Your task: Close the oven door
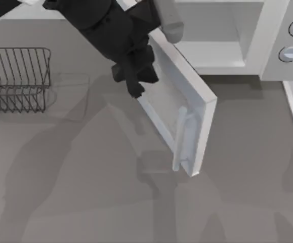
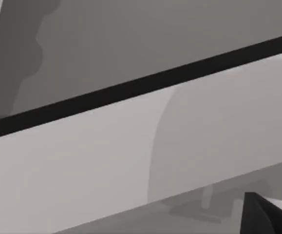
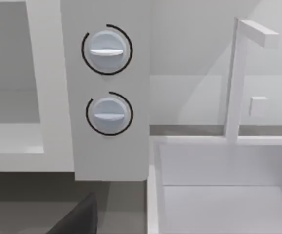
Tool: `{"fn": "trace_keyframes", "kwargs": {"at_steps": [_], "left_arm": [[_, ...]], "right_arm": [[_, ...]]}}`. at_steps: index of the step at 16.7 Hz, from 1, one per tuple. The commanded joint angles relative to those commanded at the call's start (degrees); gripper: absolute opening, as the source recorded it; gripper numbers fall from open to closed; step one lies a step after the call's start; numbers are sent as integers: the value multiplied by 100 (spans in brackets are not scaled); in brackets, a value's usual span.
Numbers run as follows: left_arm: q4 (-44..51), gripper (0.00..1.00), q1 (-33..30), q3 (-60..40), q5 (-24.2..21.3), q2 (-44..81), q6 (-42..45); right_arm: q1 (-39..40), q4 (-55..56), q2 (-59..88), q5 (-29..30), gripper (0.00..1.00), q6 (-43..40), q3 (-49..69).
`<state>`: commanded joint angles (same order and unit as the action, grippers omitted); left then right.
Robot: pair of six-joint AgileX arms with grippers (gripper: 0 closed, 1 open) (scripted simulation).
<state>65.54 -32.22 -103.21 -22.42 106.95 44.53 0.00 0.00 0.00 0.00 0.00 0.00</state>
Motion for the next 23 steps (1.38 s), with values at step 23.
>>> {"fn": "trace_keyframes", "kwargs": {"at_steps": [23], "left_arm": [[-45, 0, -512, -663, 190, 474, -536]], "right_arm": [[0, 0, 0, 0, 100, 0, 0]]}}
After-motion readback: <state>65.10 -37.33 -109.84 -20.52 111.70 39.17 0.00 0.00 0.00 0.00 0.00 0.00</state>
